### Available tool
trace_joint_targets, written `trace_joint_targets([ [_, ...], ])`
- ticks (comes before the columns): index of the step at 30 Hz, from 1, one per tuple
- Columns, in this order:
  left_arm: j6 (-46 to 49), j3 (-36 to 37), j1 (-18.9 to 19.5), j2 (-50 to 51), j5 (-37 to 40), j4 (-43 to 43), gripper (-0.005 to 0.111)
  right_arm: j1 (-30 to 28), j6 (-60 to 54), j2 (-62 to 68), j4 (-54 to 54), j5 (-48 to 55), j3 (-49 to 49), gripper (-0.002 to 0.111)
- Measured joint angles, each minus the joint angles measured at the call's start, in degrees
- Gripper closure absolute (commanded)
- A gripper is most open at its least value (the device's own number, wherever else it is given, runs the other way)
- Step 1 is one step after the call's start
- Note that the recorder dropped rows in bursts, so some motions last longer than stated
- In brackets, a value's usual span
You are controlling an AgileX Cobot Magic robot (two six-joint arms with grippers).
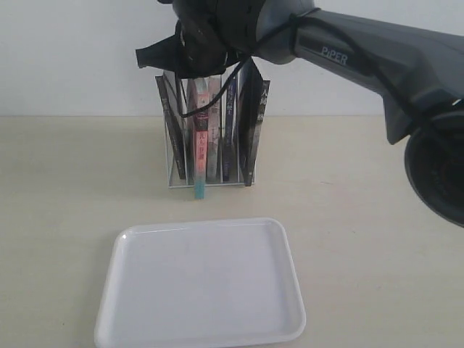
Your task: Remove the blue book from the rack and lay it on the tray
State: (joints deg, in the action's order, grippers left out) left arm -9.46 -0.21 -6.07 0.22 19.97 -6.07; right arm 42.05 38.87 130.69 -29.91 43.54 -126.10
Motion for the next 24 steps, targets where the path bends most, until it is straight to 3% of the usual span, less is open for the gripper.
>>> trace_joint_targets([
  [24, 0.00, 0.00, 0.00, 0.00, 0.00, 0.00, 0.102, 0.00, -5.33, -8.11, 0.90, 5.03, 0.00, 0.079],
])
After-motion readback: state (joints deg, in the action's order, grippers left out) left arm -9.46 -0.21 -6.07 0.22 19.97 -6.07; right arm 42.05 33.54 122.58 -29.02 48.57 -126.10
